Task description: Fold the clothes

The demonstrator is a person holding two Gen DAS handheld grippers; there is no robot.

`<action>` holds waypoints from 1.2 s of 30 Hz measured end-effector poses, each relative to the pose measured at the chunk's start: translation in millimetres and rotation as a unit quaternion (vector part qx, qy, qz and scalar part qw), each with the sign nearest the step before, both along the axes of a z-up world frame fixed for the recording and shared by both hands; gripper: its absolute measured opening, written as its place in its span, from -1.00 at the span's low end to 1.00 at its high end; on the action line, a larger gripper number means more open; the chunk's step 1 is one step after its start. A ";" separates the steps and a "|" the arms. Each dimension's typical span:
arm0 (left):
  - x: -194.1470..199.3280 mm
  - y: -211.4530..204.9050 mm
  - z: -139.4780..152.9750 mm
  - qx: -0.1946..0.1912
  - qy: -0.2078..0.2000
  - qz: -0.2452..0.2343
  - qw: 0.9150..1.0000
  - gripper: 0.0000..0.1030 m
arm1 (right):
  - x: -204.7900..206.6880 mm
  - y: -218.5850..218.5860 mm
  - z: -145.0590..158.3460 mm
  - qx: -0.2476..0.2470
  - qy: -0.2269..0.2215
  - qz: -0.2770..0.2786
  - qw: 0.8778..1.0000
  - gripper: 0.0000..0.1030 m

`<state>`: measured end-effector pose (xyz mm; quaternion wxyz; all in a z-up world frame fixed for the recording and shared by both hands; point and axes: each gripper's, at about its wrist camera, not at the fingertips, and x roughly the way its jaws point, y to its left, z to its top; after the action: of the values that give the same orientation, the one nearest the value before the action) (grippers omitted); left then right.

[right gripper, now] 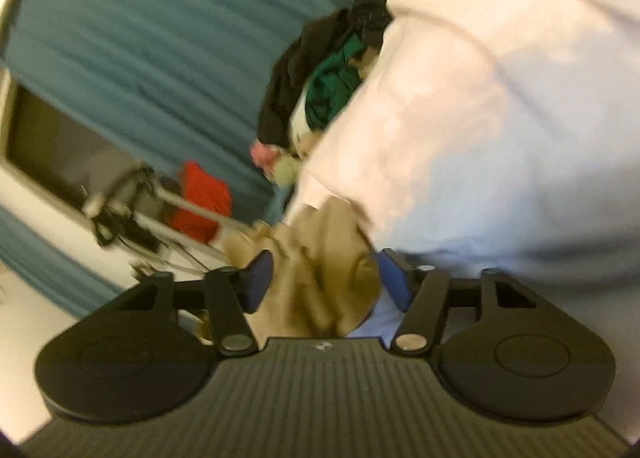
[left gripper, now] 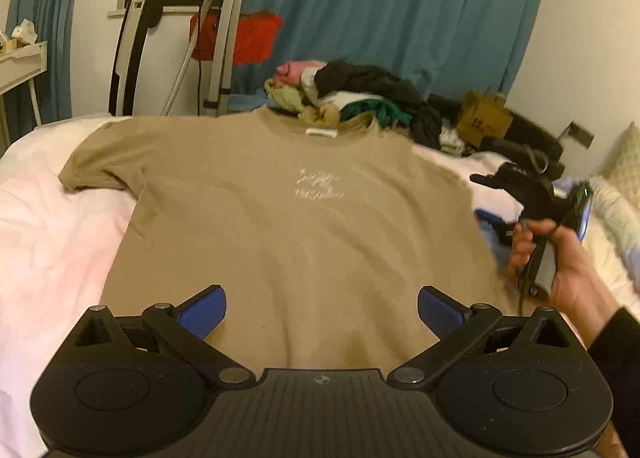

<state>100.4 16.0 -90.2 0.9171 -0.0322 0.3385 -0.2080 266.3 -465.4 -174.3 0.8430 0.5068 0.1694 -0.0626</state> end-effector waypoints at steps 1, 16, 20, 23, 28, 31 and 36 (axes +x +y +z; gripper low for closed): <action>4.2 -0.8 -4.3 0.001 0.004 0.001 1.000 0.99 | 8.0 0.5 -5.1 -0.011 0.012 0.007 1.000 -0.23; 30.4 -1.8 -8.3 -0.037 0.029 0.022 0.999 0.98 | -27.5 1.5 94.6 -0.236 -0.038 -0.099 0.966 -0.81; 21.7 0.3 -0.2 -0.038 0.010 0.019 0.999 0.98 | -53.5 -17.3 85.0 -0.189 -0.033 -0.169 0.967 -0.77; 15.1 1.6 5.5 -0.040 0.001 0.018 0.999 0.98 | -81.5 -27.2 64.7 -0.135 -0.027 -0.210 0.968 -0.70; 7.6 2.6 10.7 -0.043 -0.001 0.019 0.999 0.98 | -102.4 -13.4 28.0 -0.009 -0.022 -0.185 0.982 0.50; 3.5 4.6 10.4 -0.053 0.012 0.013 0.998 0.98 | -89.3 -1.6 17.1 0.077 -0.036 -0.112 0.990 0.50; -1.6 9.2 7.8 -0.067 0.030 0.008 0.997 0.98 | -65.8 15.3 -4.9 0.131 -0.027 -0.072 0.988 0.49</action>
<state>98.8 25.2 -82.4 0.9041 -0.1024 0.3506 -0.2219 200.5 -450.1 -179.2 0.7669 0.6251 0.1161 -0.0869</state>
